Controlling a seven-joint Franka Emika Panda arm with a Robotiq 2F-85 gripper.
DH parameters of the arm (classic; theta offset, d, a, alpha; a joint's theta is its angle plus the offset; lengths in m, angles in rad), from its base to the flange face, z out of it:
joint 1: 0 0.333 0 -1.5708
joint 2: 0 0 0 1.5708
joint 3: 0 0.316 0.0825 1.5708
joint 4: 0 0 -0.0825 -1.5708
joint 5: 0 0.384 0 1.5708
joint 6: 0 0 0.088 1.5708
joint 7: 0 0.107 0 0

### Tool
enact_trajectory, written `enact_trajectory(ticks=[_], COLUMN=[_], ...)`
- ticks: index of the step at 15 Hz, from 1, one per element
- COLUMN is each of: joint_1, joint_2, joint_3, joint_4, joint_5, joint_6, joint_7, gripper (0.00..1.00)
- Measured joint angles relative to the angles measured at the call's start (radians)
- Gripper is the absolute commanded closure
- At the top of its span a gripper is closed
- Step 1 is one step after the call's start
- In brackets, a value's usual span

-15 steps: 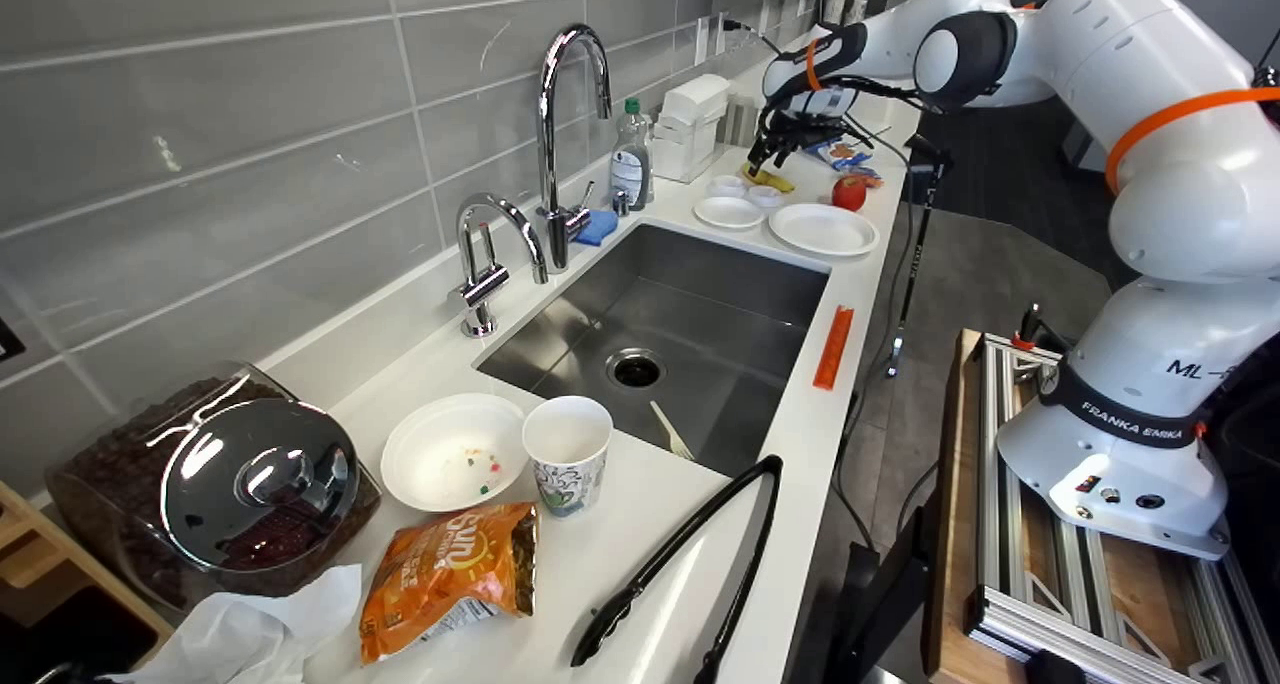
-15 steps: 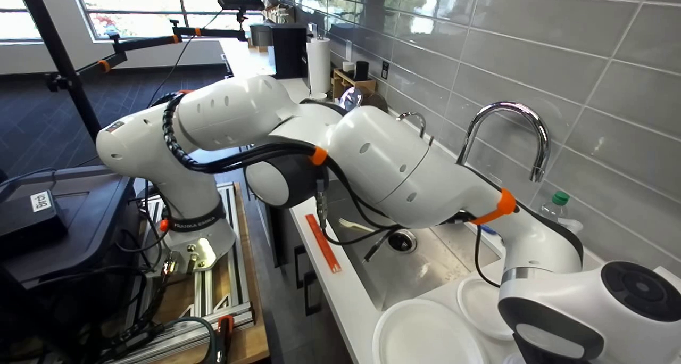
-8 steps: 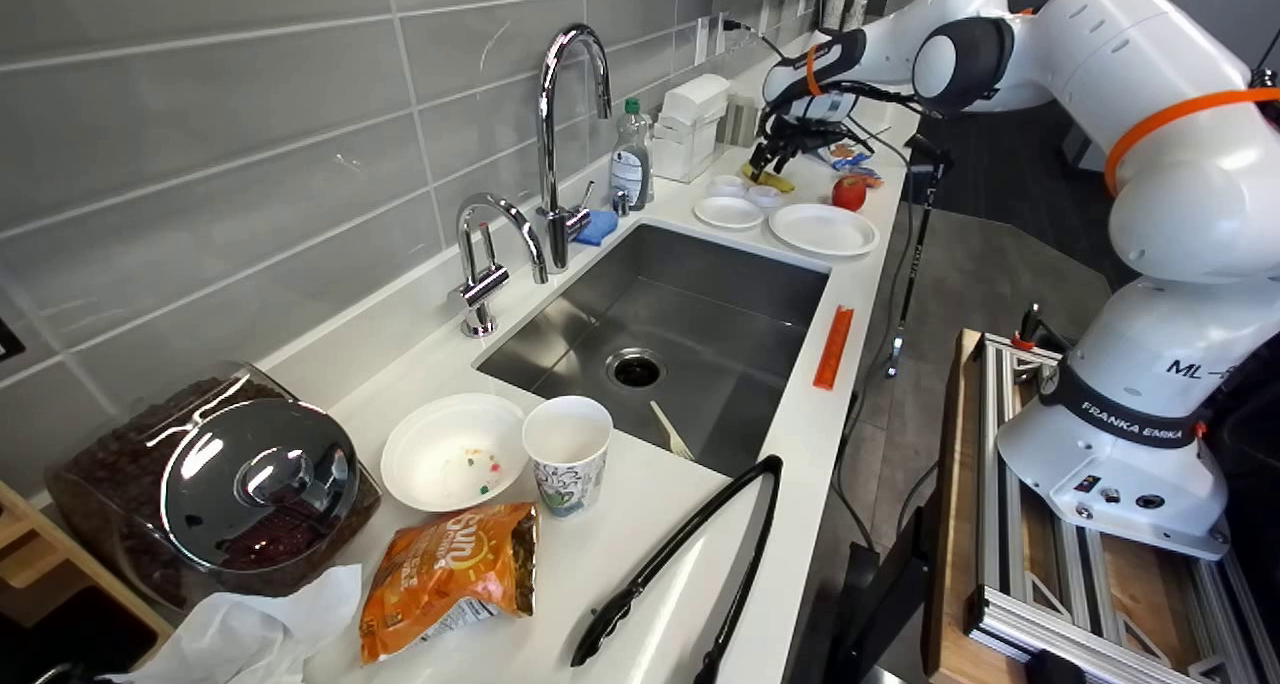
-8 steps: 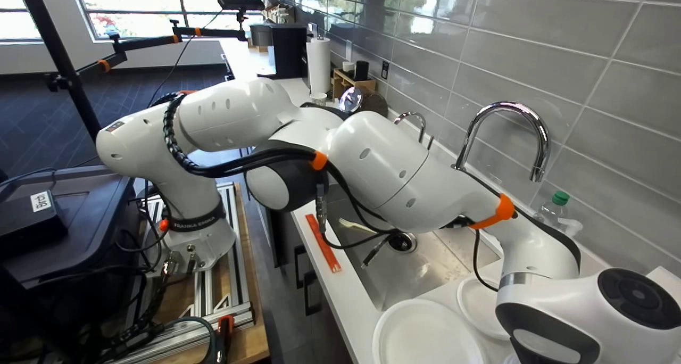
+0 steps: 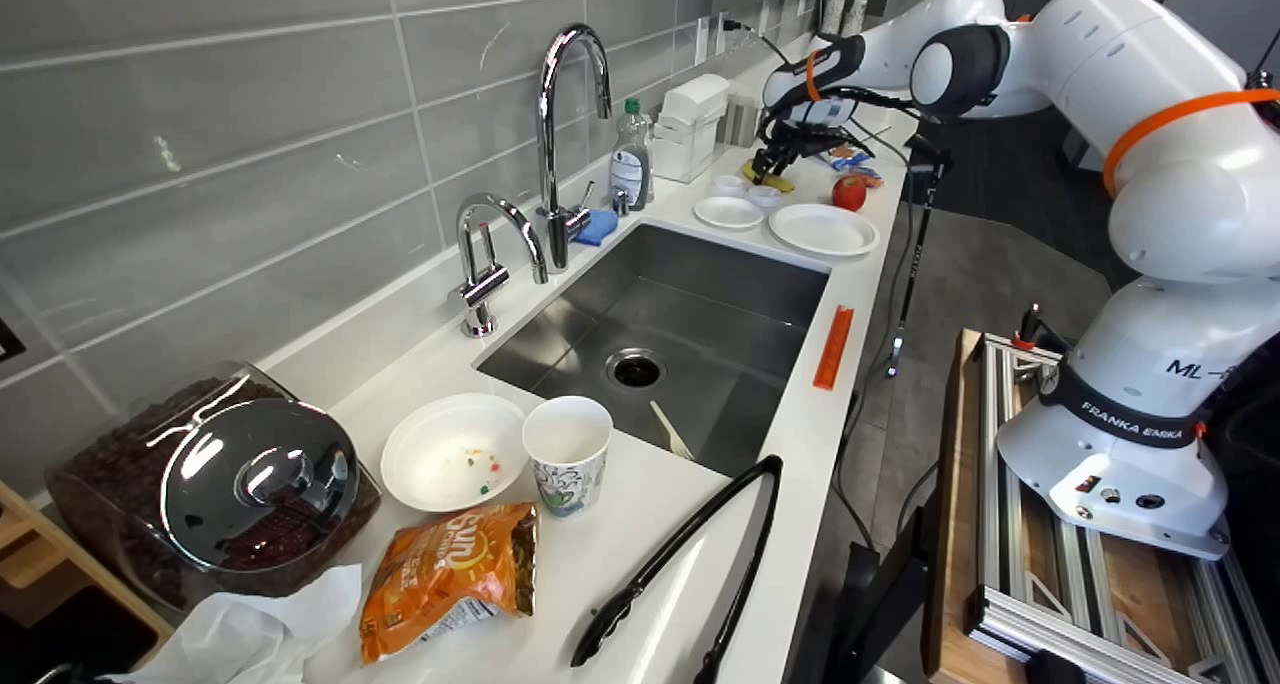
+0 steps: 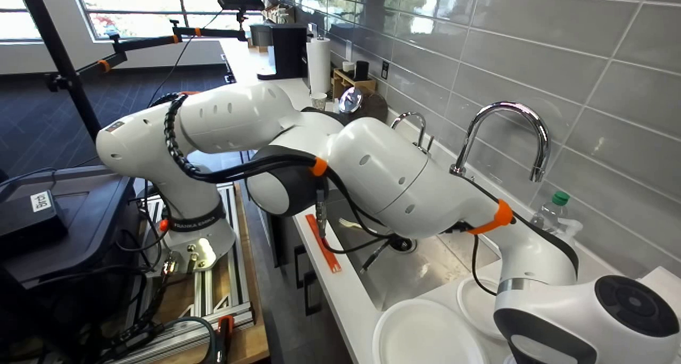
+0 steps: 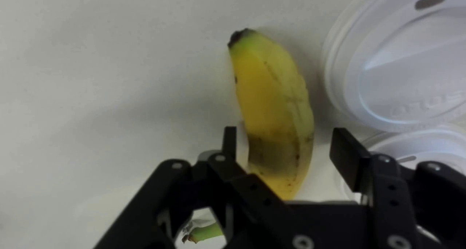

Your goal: Put the fruits on the white plate in front

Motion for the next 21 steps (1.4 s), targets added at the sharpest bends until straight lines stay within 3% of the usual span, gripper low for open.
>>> enact_trajectory(ticks=[5, 21], joint_1=[0.0, -0.014], joint_2=[0.007, -0.042], joint_3=[0.0, 0.008], joint_4=[0.011, 0.005], joint_5=[0.0, 0.0], joint_6=[0.0, 0.0], joint_7=[0.001, -0.007], gripper=[0.83, 0.75])
